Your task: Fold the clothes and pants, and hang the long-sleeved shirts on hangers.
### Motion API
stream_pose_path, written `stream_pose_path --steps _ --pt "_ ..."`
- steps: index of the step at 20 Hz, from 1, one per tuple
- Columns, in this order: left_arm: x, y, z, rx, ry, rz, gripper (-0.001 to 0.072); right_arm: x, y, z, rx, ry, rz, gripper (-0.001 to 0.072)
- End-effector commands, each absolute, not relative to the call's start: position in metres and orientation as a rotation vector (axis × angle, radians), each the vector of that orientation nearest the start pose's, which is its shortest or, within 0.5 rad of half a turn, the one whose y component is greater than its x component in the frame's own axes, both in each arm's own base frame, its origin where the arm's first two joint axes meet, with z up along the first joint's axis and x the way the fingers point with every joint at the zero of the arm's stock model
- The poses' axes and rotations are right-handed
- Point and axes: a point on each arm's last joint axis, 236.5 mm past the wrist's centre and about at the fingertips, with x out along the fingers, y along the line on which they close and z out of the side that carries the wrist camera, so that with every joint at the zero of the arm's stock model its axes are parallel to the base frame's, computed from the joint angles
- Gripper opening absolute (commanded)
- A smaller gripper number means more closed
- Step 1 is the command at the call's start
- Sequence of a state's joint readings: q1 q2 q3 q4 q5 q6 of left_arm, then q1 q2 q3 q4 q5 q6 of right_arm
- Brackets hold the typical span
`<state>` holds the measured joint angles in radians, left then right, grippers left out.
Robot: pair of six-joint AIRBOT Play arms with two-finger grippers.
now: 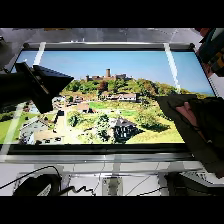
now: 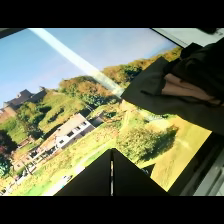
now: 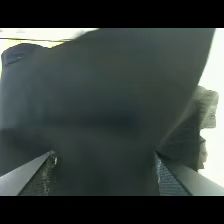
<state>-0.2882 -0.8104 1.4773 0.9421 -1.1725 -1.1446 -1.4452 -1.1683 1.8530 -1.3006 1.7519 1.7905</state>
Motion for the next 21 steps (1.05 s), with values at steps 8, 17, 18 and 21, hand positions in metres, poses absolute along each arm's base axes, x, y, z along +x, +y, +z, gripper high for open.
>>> stream_pose_path --steps 8,17,18,21 --pt "0.261 -0.211 0.350 0.078 0.366 -0.877 0.0013 0.214 -0.274 0.264 0.883 0.704 -0.789 0.0020" --pt "0.261 -0.211 0.350 0.078 0.366 -0.877 0.0013 0.369 -0.105 0.280 0.268 0.792 -0.255 0.0019" --pt "0.261 -0.211 0.350 0.078 0.366 -0.877 0.0013 0.376 -0.091 0.282 0.189 0.790 -0.246 0.0019" --pt "0.261 -0.211 0.350 0.078 0.366 -0.877 0.0013 0.390 -0.051 0.290 0.062 0.757 -0.181 0.0020"
